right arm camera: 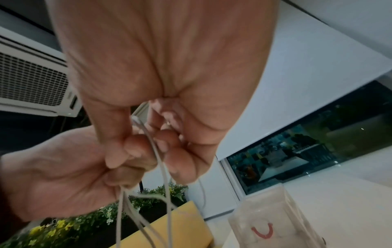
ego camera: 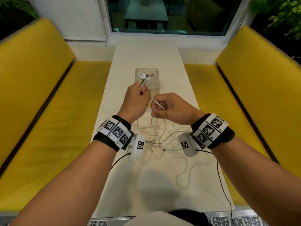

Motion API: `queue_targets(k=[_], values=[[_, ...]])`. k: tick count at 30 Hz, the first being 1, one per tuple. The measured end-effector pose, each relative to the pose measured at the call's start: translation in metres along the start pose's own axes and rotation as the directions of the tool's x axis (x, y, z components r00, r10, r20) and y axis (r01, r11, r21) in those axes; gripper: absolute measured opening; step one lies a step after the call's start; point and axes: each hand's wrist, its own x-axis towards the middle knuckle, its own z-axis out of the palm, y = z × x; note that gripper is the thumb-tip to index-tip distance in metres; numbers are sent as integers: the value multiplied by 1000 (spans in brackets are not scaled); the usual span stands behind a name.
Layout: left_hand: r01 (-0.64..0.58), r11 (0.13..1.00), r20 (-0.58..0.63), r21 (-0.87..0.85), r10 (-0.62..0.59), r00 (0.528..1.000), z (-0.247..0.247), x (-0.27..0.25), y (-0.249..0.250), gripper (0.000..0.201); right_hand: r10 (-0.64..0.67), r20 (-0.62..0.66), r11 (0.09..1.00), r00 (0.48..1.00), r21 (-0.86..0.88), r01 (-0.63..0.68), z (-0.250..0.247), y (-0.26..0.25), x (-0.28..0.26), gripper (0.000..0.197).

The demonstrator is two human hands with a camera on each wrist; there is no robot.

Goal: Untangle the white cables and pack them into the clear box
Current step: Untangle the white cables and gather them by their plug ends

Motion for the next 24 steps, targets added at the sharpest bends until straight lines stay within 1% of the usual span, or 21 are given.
queue_targets(k=[2, 4, 6, 7, 9, 13, 15, 17, 18, 20, 22, 24], values=[[-12, 999, 24, -52, 13, 1000, -5, 0, 6, 34, -4, -28, 1000, 1000, 29, 4, 2, 3, -2, 12], [-24, 1000, 119, 3, 24, 993, -7, -3, 13, 40, -11, -40, 1000, 999, -3, 11, 5, 5, -2, 6], [-39, 998, 201, 58, 26, 979, -6, -6, 15, 41, -18, -20, 1000, 1000, -3, 18, 7, 3, -2, 23], [-47, 997, 208, 62, 33, 978, -5, -7, 14, 42, -20, 5, 999, 1000, 45, 19, 7, 2, -3, 31], [-59, 995, 206, 76, 42, 978, -6, -4, 12, 37, -17, 43, 994, 999, 113, 12, 6, 4, -5, 40], [-80, 991, 269, 112, 47, 962, -11, -2, 14, 24, -14, 77, 991, 997, 131, 3, 6, 16, -13, 31], [-72, 992, 289, 103, 39, 956, -12, -3, 15, 28, -11, 59, 991, 998, 132, 3, 9, 16, -15, 31], [-70, 988, 291, 136, 27, 956, -10, -4, 14, 33, 4, 0, 996, 1000, 89, -4, 11, 14, -14, 28], [-72, 983, 280, 167, 23, 960, -8, -4, 12, 32, 14, -25, 998, 1000, 54, -12, 11, 14, -13, 24], [-44, 981, 234, 187, -1, 972, -2, -3, 5, 27, 26, -26, 1000, 999, 11, -26, 11, 12, -10, 19], [-11, 990, 178, 142, -15, 984, 1, -3, 1, 29, 30, -37, 999, 999, -12, -30, 13, 10, -6, 27], [15, 999, 116, 33, -19, 993, 1, -2, 0, 34, 10, -76, 1000, 997, -4, -10, 17, 12, -4, 31]])
